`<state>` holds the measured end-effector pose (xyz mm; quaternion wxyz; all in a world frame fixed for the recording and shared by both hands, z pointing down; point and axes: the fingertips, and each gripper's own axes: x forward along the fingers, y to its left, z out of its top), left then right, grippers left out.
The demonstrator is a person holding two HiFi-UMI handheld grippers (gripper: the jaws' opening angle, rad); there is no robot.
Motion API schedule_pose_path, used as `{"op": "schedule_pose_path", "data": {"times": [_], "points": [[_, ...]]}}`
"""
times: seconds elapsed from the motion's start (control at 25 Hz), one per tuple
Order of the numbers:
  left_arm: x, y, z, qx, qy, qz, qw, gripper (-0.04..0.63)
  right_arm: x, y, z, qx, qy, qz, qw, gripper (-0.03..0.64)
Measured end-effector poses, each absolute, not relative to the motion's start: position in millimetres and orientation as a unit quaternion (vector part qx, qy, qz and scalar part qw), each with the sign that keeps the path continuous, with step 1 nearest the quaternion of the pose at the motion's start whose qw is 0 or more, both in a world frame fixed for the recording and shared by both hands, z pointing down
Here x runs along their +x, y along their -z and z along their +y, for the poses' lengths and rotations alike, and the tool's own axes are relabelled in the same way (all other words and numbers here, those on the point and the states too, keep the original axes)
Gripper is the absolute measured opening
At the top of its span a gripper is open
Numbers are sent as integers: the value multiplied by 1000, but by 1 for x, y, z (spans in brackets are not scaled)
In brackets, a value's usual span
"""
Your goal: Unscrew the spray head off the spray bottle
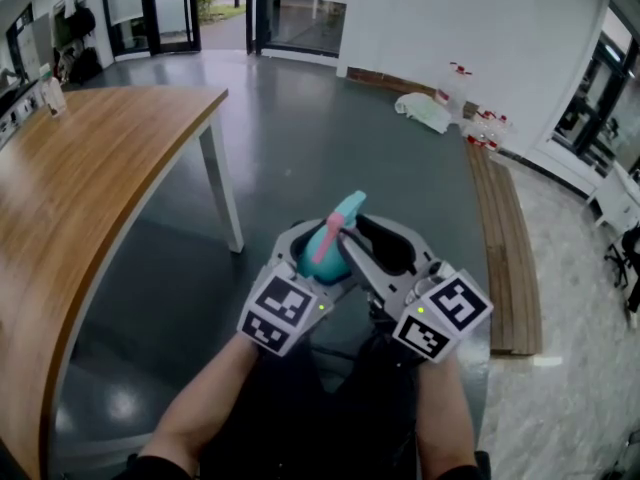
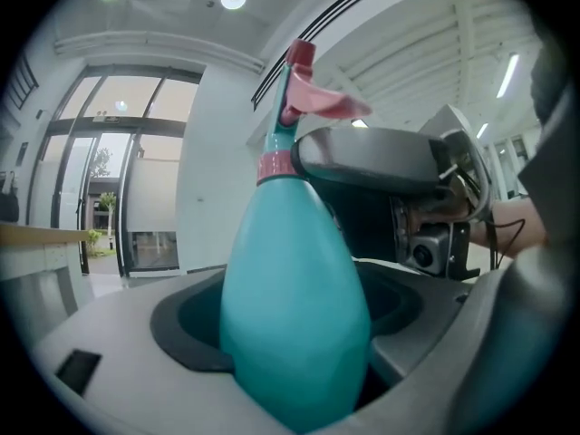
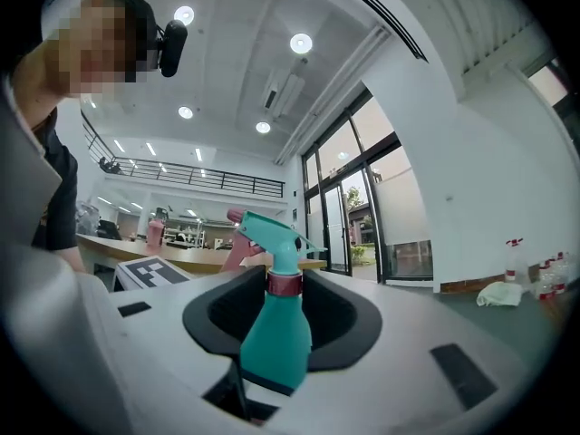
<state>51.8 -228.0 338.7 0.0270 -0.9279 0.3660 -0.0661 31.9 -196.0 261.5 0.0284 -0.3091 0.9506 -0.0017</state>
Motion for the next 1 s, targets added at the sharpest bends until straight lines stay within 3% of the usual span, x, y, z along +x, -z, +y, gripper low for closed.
{"op": "schedule_pose_path", "data": {"times": [0.4, 1.0], "points": [[59, -337, -216, -942, 64, 327, 31, 413, 37, -262, -187, -277, 5, 960, 25, 130], [79, -337, -156, -991, 65, 112, 46, 413, 50, -262, -144, -54, 13, 998, 37, 130]]}}
